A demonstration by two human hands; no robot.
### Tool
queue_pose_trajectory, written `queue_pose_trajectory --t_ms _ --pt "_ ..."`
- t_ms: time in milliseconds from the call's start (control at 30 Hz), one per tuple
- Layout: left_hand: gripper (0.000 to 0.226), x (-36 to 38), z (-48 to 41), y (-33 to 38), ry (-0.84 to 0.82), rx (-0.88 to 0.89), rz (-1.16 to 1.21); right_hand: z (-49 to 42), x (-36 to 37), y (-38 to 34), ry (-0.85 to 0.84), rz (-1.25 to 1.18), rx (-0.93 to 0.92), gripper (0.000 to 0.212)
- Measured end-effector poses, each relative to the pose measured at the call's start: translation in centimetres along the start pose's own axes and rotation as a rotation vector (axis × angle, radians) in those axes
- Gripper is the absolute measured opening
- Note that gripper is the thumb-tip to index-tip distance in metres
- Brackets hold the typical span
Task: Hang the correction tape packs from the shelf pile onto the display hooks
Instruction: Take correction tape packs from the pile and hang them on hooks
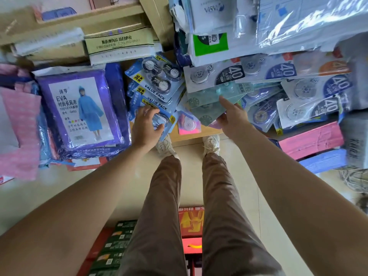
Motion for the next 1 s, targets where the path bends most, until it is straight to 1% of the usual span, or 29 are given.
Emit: queue_pose_trajectory --t_ms 67,133,200,267,333,367,400,467,500,533,567,633,667,733,767,867,933,1000 --pt "0.044 -1.1 0.4 0.6 0.049 -0.008 0.019 0.6 -0.8 -0.3 0.000 0.013 -0.046 0.028" --pt "0.041 -2.1 0.9 1.6 0.087 -0.084 0.105 1.2 -1.9 -0.4 -0.022 0.061 -0.100 0.034" --pt "0.042 -1.9 1.2 3.4 0.031 -0.144 0.247 2.0 -2.9 0.2 -0.074 0.092 -0.111 0.039" --pt "0.052 -1.1 1.1 6.4 -0.062 -0.080 0.337 2.8 -3.9 0.8 -0.112 0.132 -0.104 0.043" --pt "0.066 0.1 1.0 9.4 -0.180 -0.003 0.321 3.5 -5.0 1.2 -0.129 0.190 -0.091 0.042" --pt "0.073 1.2 0.8 10.1 -0.255 -0.005 0.286 3.7 -5.5 1.4 -0.147 0.219 -0.085 0.045" --pt "0.081 2.3 0.8 10.5 -0.350 -0.042 0.252 3.9 -5.8 1.4 -0.167 0.250 -0.087 0.049" --pt "0.090 4.9 1.0 9.8 -0.551 -0.173 0.240 4.2 -6.1 1.3 -0.210 0.285 -0.105 0.054" --pt "0.090 5.6 1.3 9.5 -0.616 -0.221 0.251 4.3 -6.2 1.2 -0.230 0.296 -0.118 0.052" --pt "0.085 5.9 1.5 9.2 -0.651 -0.254 0.278 4.4 -6.2 1.1 -0.245 0.308 -0.131 0.050" --pt "0.073 6.1 1.6 9.1 -0.660 -0.272 0.315 4.4 -6.3 0.9 -0.254 0.320 -0.144 0.047" --pt "0.037 5.2 2.0 9.2 -0.605 -0.265 0.368 4.8 -6.3 0.6 -0.268 0.332 -0.167 0.044" --pt "0.029 4.5 2.2 9.3 -0.574 -0.264 0.387 5.0 -6.2 0.5 -0.278 0.324 -0.172 0.044" --pt "0.029 3.0 3.0 9.5 -0.534 -0.274 0.455 5.6 -6.0 0.2 -0.283 0.314 -0.181 0.043" --pt "0.029 2.2 3.2 9.5 -0.513 -0.272 0.484 5.9 -6.1 0.0 -0.271 0.332 -0.197 0.038" --pt "0.027 -1.6 4.6 9.4 -0.420 -0.300 0.490 7.5 -6.9 -2.3 -0.174 0.532 -0.322 0.005" --pt "0.030 -5.0 5.6 9.5 -0.306 -0.285 0.413 9.0 -7.5 -4.0 -0.128 0.635 -0.387 0.003" --pt "0.037 -8.3 6.6 10.0 -0.227 -0.262 0.343 11.3 -7.6 -5.9 -0.113 0.718 -0.449 0.007"
Point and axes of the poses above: each hand's wrist, its own z-axis away from the middle knuckle, its own x-axis out of the palm, y = z × x, the point moved 10 cm from there along -z, towards the middle knuckle, and after that the axes turned 7 degrees about -x, right-handed, at the moved point
